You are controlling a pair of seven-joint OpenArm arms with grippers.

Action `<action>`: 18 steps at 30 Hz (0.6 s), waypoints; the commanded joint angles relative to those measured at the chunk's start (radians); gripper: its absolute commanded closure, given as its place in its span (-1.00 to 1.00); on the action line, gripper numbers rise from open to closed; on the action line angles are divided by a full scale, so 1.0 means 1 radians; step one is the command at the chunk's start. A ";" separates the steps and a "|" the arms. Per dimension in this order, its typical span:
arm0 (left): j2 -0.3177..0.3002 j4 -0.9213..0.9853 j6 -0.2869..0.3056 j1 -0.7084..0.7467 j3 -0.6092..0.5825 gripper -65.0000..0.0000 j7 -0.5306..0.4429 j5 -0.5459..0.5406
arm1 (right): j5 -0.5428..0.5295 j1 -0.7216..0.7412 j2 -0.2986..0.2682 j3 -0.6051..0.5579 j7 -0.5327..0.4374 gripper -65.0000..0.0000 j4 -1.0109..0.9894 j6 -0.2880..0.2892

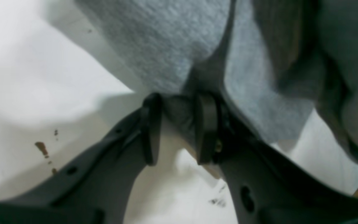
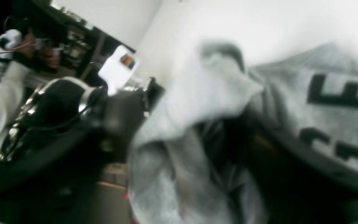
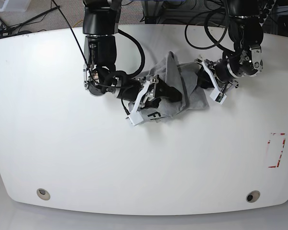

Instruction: Fold the T-shirt properly

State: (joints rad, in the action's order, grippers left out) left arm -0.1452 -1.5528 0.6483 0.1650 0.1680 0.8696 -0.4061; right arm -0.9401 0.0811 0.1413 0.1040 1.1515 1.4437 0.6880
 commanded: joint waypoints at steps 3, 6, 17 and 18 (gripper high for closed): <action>-0.004 -0.001 0.048 0.003 0.002 0.50 0.058 0.055 | 0.066 0.033 0.013 -0.002 -0.054 -0.78 0.022 0.010; -0.003 -0.024 0.049 0.001 0.012 0.50 0.058 0.048 | 0.079 0.044 0.010 -0.002 -0.051 -0.86 0.029 0.010; -0.012 -0.125 0.048 0.001 0.291 0.50 0.059 -0.222 | 0.079 -0.011 -0.058 -0.003 -0.046 -0.86 0.168 0.010; -0.015 -0.134 0.048 0.001 0.315 0.50 0.061 -0.225 | 0.079 -0.031 -0.058 -0.011 -0.041 -0.86 0.180 0.010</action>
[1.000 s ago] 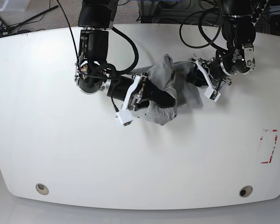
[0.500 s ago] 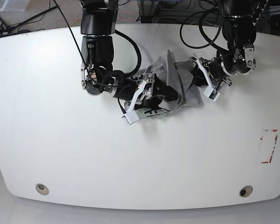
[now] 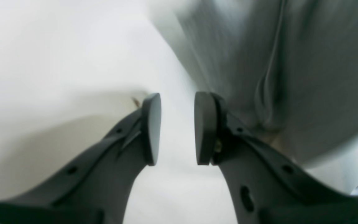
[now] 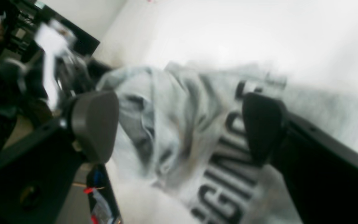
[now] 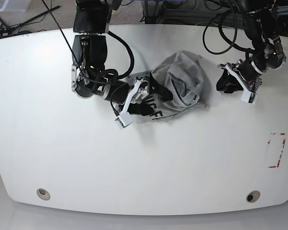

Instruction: Fold the T-shirt properly

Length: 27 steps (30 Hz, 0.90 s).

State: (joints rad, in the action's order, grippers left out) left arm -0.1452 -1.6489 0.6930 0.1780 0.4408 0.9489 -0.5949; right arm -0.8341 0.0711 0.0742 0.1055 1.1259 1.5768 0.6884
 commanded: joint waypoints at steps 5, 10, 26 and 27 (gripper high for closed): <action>-0.063 -0.078 0.003 -0.002 0.102 0.50 -0.017 -0.038 | -0.021 -0.083 0.009 -0.102 -0.004 -0.70 0.086 0.010; -0.103 -0.083 0.004 0.044 0.137 0.50 -0.017 -0.038 | 0.000 -0.095 0.014 -0.208 -0.034 -0.35 0.032 0.010; -0.141 -0.176 0.004 0.090 0.016 0.50 -0.017 -0.033 | 0.045 0.121 0.019 -0.390 -0.243 0.03 -0.223 0.010; -0.141 -0.196 0.003 0.088 -0.012 0.50 -0.017 -0.033 | 0.020 0.129 -0.011 -0.378 -0.243 0.03 -0.198 0.010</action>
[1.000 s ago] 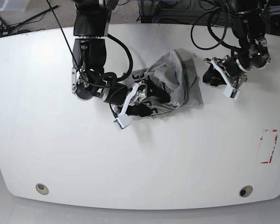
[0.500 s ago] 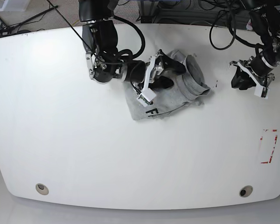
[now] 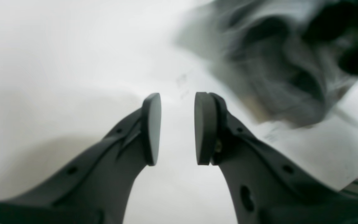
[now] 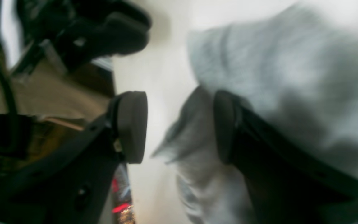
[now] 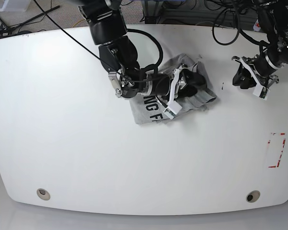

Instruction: Fold the T-shirt properly

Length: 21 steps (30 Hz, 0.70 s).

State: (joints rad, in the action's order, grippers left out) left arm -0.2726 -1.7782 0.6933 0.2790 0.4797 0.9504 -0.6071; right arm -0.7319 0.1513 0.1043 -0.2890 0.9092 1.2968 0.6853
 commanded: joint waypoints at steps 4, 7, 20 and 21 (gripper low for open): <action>-0.012 -0.122 -0.004 -0.014 -0.166 0.50 -0.018 -0.021 | -0.168 0.075 -0.111 0.092 -0.026 0.03 0.123 0.013; -0.007 -0.136 -0.004 -0.030 -0.250 0.50 -0.020 -0.021 | -0.170 0.110 -0.154 0.155 -0.028 0.03 0.117 0.013; 0.057 -0.134 0.001 -0.031 -0.528 0.50 -0.018 0.158 | -0.008 0.330 -0.263 0.092 -0.170 0.04 -0.194 0.013; 0.057 -0.131 0.001 -0.030 -0.545 0.50 -0.018 0.180 | 0.050 0.345 -0.260 0.078 -0.187 0.04 -0.211 0.013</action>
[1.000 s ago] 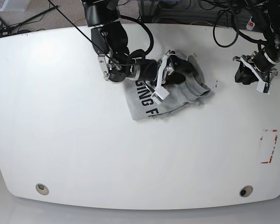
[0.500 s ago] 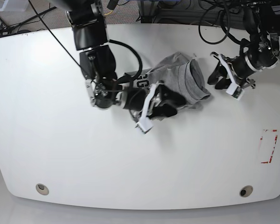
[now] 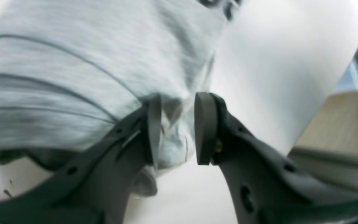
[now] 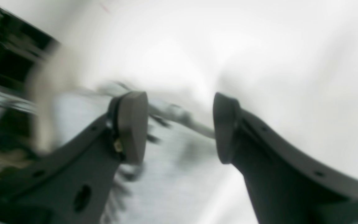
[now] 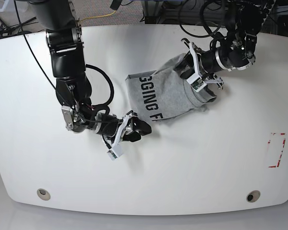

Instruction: Fold the T-shirt properly

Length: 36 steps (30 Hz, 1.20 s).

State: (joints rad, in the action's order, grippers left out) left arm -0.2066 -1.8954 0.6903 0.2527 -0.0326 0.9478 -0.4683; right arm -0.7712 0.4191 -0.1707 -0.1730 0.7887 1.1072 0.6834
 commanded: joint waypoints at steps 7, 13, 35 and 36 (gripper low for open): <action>-0.015 -0.008 0.006 -0.002 -0.091 0.50 -0.016 0.190 | 0.537 0.087 0.095 -0.003 -0.249 0.04 -0.098 0.015; -0.034 0.076 0.006 -0.029 -0.092 0.50 -0.016 0.270 | 0.704 0.083 0.099 0.026 -0.335 0.04 -0.143 0.015; -0.089 0.423 0.006 -0.422 -0.091 0.50 -0.020 0.286 | 0.706 -0.371 -0.019 0.023 -0.249 0.04 0.376 0.015; -0.089 0.432 0.006 -0.435 -0.091 0.50 -0.020 0.286 | 0.706 -0.388 -0.019 0.022 -0.245 0.04 0.396 0.015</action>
State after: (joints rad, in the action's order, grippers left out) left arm -0.2882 -1.4765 0.6968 -0.1223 -0.1295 0.9443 -0.1738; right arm -0.0551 0.0559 -0.1841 -0.1535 0.5331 1.4292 0.6975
